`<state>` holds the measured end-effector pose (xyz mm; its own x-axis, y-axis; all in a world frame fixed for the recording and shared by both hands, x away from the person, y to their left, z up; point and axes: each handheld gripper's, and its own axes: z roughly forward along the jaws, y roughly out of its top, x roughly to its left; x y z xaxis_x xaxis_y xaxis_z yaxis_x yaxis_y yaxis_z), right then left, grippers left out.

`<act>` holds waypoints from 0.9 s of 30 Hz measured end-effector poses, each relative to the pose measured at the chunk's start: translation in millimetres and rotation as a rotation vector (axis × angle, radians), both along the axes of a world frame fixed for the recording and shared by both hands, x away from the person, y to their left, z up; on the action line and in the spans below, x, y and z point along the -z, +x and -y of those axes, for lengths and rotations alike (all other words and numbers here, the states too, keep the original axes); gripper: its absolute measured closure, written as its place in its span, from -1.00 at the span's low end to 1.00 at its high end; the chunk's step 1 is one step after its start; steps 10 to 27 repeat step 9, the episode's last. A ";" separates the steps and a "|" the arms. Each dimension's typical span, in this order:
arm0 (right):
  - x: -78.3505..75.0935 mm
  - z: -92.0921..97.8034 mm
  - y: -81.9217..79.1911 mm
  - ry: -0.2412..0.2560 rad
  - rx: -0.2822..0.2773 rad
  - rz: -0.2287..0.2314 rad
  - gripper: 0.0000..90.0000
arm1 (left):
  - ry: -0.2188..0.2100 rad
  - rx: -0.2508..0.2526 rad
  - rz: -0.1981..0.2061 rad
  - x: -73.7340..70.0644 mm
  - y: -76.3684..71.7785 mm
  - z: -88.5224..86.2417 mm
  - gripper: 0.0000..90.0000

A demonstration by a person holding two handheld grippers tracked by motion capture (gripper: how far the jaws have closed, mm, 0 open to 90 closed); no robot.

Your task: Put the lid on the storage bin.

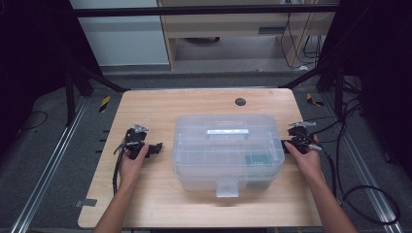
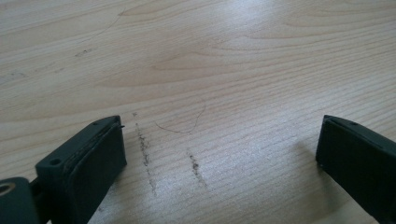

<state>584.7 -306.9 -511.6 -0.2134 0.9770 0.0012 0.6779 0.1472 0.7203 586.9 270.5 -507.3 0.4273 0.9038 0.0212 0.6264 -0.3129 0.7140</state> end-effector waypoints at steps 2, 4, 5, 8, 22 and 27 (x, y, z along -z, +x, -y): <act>0.0 -2.6 -2.1 -0.002 0.030 0.001 -0.99 | -0.001 -0.001 -0.002 0.1 0.0 -0.1 -1.00; 0.1 -3.9 -2.3 0.001 0.044 0.003 -0.99 | -0.002 -0.008 -0.004 0.1 -0.5 0.3 -1.00; 0.1 -4.6 -3.0 -0.001 0.054 0.002 -0.99 | -0.004 -0.020 -0.003 0.2 -1.2 0.9 -1.00; 0.5 -7.5 -6.6 -0.007 0.081 0.006 -0.99 | -0.006 -0.044 -0.003 0.2 -2.8 2.3 -1.00; 0.4 -8.3 -6.9 -0.003 0.090 0.005 -0.99 | -0.006 -0.044 -0.003 0.2 -2.8 2.3 -1.00; 0.4 -8.3 -6.9 -0.003 0.090 0.005 -0.99 | -0.006 -0.044 -0.003 0.2 -2.8 2.3 -1.00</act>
